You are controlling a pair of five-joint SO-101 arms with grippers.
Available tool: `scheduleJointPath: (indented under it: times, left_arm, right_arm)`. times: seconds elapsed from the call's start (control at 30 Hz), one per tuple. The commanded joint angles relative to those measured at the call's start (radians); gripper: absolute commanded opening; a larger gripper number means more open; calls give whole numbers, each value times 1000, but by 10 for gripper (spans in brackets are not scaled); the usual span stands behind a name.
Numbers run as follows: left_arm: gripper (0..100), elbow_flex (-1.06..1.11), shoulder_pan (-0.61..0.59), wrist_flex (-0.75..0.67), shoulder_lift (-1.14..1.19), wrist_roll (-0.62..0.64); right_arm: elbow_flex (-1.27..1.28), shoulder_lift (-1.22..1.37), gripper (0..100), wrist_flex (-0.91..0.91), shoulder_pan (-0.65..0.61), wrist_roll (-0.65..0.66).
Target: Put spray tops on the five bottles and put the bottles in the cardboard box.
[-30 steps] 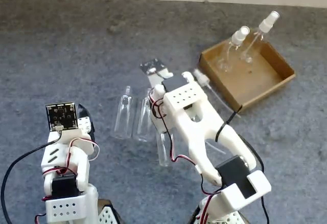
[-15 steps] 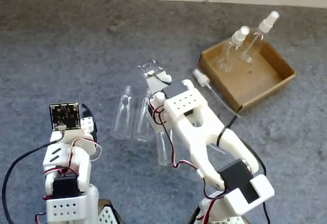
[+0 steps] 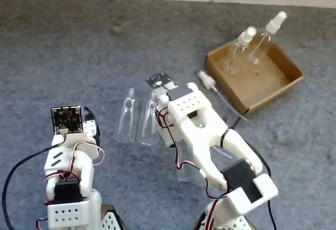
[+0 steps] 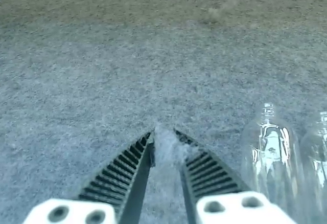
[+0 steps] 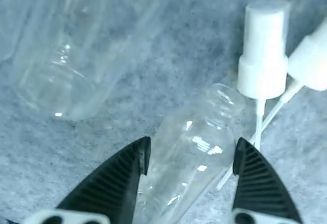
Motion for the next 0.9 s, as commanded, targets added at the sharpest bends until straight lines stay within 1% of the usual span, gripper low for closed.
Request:
scheduleJointPath:
  times: [0.0, 0.17, 0.3, 0.43, 0.6, 0.67, 0.87]
  left_arm:
    - [6, 21, 22, -23, -7, 3]
    - [6, 21, 22, -23, -7, 3]
    - [6, 21, 22, -23, -7, 3]
    - [6, 21, 22, -23, -7, 3]
    - [6, 21, 22, -23, -7, 3]
    - [6, 21, 22, -23, -7, 3]
    - [6, 21, 22, -23, -7, 3]
  right_arm:
    - [-64, -12, 232, 25, 13, 9]
    - [-96, -15, 241, 113, 7, 9]
    - [-179, -45, 299, 193, 13, -20]
    - [-206, -122, 311, 274, 8, -41]
    - [-197, -255, 311, 323, 7, -66]
    - [-180, -311, 311, 325, 7, -66]
    - [-8, -470, 311, 318, 7, -66]
